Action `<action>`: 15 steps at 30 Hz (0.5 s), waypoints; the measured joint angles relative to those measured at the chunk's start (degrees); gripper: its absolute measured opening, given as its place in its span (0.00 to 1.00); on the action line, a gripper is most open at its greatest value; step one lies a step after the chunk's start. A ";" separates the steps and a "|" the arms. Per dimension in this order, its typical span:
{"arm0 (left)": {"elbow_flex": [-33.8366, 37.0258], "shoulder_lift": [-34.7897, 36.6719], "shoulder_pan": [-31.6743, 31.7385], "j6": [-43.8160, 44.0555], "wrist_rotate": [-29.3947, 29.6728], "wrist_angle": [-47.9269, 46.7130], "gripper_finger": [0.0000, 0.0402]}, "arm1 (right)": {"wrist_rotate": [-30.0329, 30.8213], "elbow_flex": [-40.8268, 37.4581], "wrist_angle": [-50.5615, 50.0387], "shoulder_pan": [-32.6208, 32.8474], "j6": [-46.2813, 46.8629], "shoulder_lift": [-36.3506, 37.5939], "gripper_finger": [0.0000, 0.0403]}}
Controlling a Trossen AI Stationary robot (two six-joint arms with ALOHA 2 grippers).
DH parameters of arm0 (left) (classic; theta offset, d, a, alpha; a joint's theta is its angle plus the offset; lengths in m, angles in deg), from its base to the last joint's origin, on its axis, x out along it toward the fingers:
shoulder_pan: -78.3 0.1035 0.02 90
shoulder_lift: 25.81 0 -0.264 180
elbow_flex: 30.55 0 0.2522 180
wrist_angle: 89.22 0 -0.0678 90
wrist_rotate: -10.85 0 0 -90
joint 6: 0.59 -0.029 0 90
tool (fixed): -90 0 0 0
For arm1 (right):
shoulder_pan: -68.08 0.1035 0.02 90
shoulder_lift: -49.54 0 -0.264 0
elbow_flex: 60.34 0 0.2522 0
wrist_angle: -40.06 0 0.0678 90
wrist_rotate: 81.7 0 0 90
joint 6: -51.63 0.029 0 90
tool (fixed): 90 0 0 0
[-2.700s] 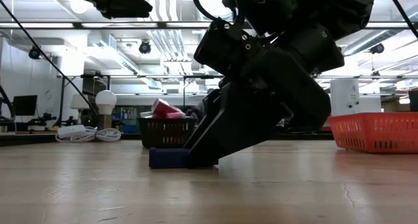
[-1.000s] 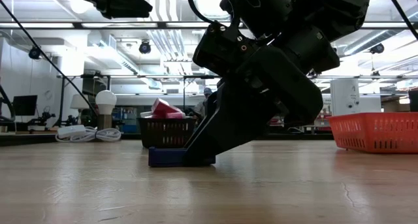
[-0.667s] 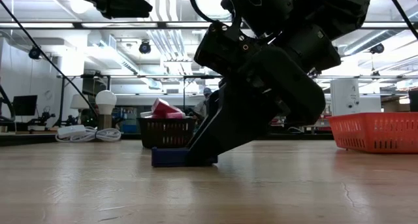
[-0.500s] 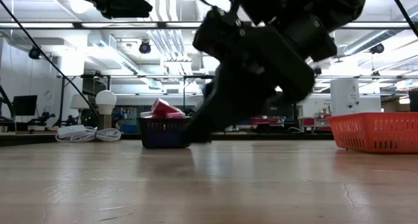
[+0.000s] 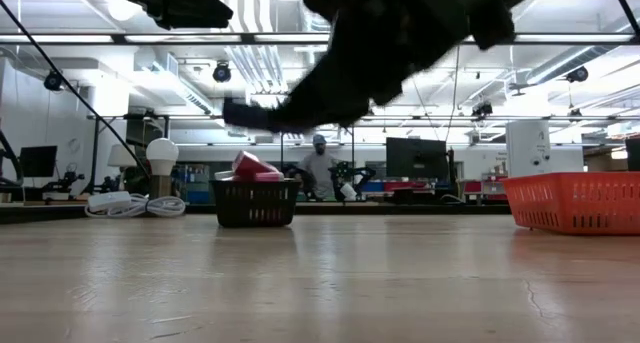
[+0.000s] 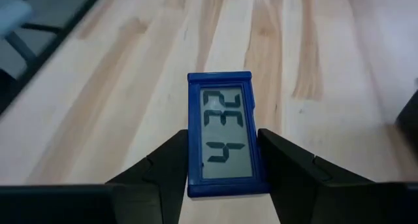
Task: Pick & Place Office items
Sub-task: Put the dark blue digital clock in the orange bin
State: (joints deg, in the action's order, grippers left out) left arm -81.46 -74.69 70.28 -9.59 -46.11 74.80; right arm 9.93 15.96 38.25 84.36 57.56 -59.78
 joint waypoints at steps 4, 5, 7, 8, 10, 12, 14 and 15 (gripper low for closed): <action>-0.01 -0.02 0.00 0.00 0.00 0.00 0.69 | 0.00 0.09 0.22 -0.19 -0.97 2.64 0.42; 0.00 0.00 0.01 -0.01 0.01 0.02 0.69 | 0.02 0.09 0.23 -0.23 -1.26 3.15 0.42; -0.01 0.00 0.01 0.00 0.00 0.00 0.69 | 0.02 0.08 0.11 -0.33 -1.63 4.35 0.43; 0.00 -0.02 0.00 0.00 0.00 0.00 0.69 | 0.02 0.07 0.04 -0.35 -1.58 4.99 0.43; -0.02 0.00 0.01 0.00 0.02 0.02 0.69 | 0.00 0.07 0.33 -0.35 -1.57 6.14 0.44; 0.00 0.00 0.01 0.00 0.00 -0.04 0.69 | -0.02 0.04 0.26 -0.35 -1.46 7.14 0.44; 0.00 0.00 -0.01 -0.01 0.00 -0.03 0.69 | -0.01 0.04 -0.05 -0.33 -1.46 8.25 0.44; -0.02 0.00 0.01 0.00 0.00 -0.02 0.69 | -0.02 0.02 -0.57 -0.33 -1.44 8.90 0.43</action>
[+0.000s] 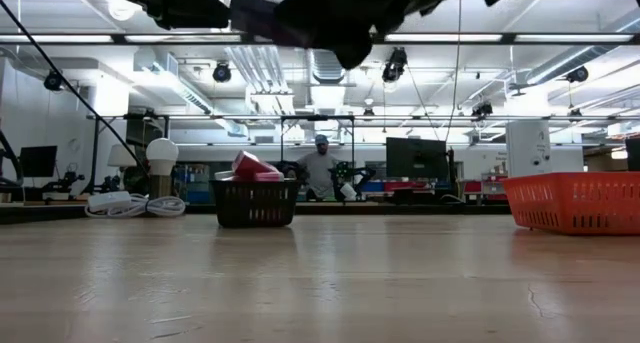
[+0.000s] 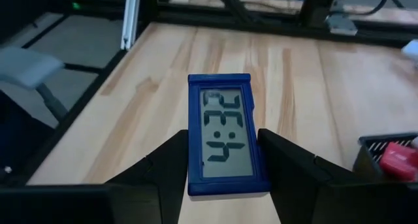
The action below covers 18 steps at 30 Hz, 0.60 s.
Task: Pick & Place Office items
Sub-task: Put the dark blue digital clock in the orange bin
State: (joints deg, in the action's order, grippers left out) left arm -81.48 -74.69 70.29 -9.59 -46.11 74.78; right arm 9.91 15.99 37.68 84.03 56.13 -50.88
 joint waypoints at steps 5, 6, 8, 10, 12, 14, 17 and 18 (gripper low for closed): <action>0.02 0.00 -0.02 0.00 0.02 0.02 0.69 | -0.01 0.00 -2.05 0.00 0.02 2.63 0.43; 0.02 -0.01 0.00 -0.01 0.01 0.02 0.69 | -0.01 0.00 -2.36 0.00 0.01 3.01 0.43; 0.02 -0.01 -0.02 0.00 0.02 0.02 0.69 | -0.02 -0.02 -3.74 0.00 0.02 3.93 0.43; 0.02 0.00 -0.02 0.00 0.00 0.02 0.69 | -0.05 0.00 -4.89 0.00 0.00 4.86 0.44; 0.02 0.00 -0.02 -0.02 0.02 0.04 0.69 | -0.07 0.00 -6.75 0.00 0.01 5.60 0.44; 0.01 0.00 -0.01 0.00 0.00 0.02 0.69 | -0.09 0.00 -9.07 0.00 0.01 6.24 0.44; 0.02 0.00 -0.01 -0.01 0.01 0.02 0.69 | -0.09 0.00 -12.42 0.00 0.12 7.65 0.42; 0.02 0.00 -0.01 -0.01 0.01 0.02 0.69 | -0.09 0.00 -13.69 0.00 0.55 8.34 0.42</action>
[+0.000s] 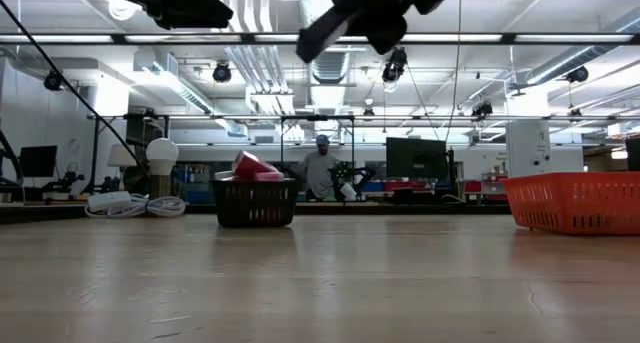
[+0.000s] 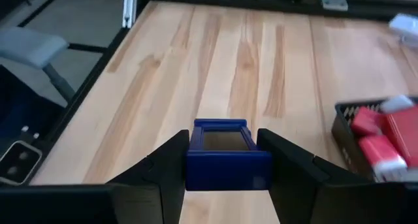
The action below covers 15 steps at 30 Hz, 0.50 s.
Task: Pick & Place Office items
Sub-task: Put the dark blue digital clock in the orange bin
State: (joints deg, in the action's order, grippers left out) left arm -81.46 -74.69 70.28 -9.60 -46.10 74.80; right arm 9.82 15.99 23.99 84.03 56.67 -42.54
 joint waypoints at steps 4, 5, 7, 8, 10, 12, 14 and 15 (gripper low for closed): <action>0.00 0.00 0.01 0.01 -0.01 0.00 0.69 | 0.00 0.00 -5.40 0.00 3.15 2.19 0.42; 0.00 0.00 0.01 0.01 0.01 0.02 0.69 | 0.02 0.00 -6.88 0.00 3.94 2.76 0.42; 0.00 0.00 0.00 0.01 0.01 0.01 0.69 | 0.02 0.00 -9.15 0.00 4.99 4.10 0.42; 0.00 0.00 0.00 0.01 0.00 0.02 0.69 | 0.02 0.00 -10.67 0.00 5.34 4.89 0.43; 0.00 0.00 -0.01 0.00 0.01 0.02 0.69 | 0.04 0.00 -12.72 0.00 6.22 6.16 0.44; 0.00 0.00 0.01 -0.01 0.01 0.00 0.69 | 0.12 0.00 -15.98 0.00 7.77 7.47 0.44; 0.00 -0.02 0.00 0.00 -0.01 -0.02 0.69 | 0.23 0.00 -18.04 -0.07 9.78 8.87 0.44; 0.00 -0.02 0.01 0.00 0.00 -0.02 0.69 | 0.45 0.00 -19.59 -0.07 10.90 9.56 0.44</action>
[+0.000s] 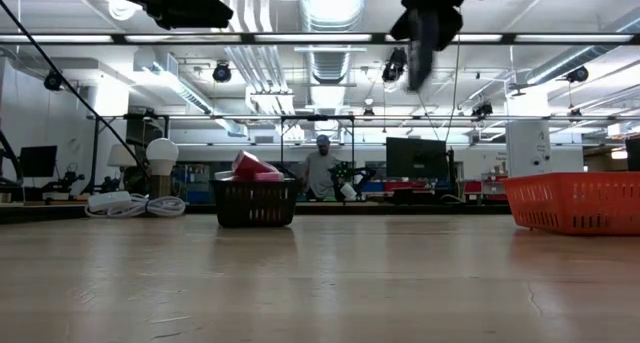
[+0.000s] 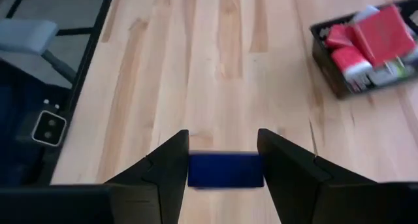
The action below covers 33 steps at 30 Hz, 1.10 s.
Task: Pick & Place Office items
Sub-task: Put the dark blue digital clock in the orange bin
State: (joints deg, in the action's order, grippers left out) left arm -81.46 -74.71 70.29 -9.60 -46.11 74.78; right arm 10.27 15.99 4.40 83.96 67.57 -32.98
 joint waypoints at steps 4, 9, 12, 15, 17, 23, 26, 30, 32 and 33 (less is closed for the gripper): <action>-0.01 0.01 0.00 0.02 0.02 0.05 0.69 | 1.27 0.00 -4.68 -0.03 3.91 2.62 0.44; 0.00 -0.06 0.00 0.01 0.01 0.02 0.69 | 2.59 0.04 -7.97 -0.04 6.49 4.47 0.41; 0.00 -0.11 0.00 0.01 0.02 0.01 0.69 | 2.81 -0.01 -9.19 -0.04 6.44 4.47 0.39; -0.01 -0.11 -0.01 0.01 0.02 -0.04 0.69 | 4.06 0.00 -9.00 -0.04 6.39 4.28 0.37; 0.00 -0.11 -0.01 0.00 -0.01 -0.04 0.69 | 4.27 0.00 -8.87 -0.04 6.41 4.01 0.36; -0.01 -0.13 0.00 0.01 0.02 -0.02 0.69 | 4.27 0.00 -9.06 -0.04 6.53 2.88 0.34; 0.00 -0.13 -0.01 0.00 0.02 -0.02 0.69 | 4.30 0.00 -9.11 -0.04 6.58 1.82 0.35; 0.00 -0.15 0.00 0.02 0.02 0.00 0.69 | 4.49 0.00 -9.56 -0.30 1.30 0.67 0.37; -0.01 -0.15 -0.01 0.00 0.02 0.00 0.69 | 4.59 -0.02 -9.56 -0.70 -3.69 0.07 0.39; 0.00 -0.15 0.00 0.01 0.02 0.00 0.69 | 4.66 -0.03 -9.63 -1.04 -5.57 -0.09 0.39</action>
State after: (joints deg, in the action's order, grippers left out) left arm -81.46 -74.86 70.29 -9.59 -46.09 74.78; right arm 14.93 15.96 -5.23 82.92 62.00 -33.07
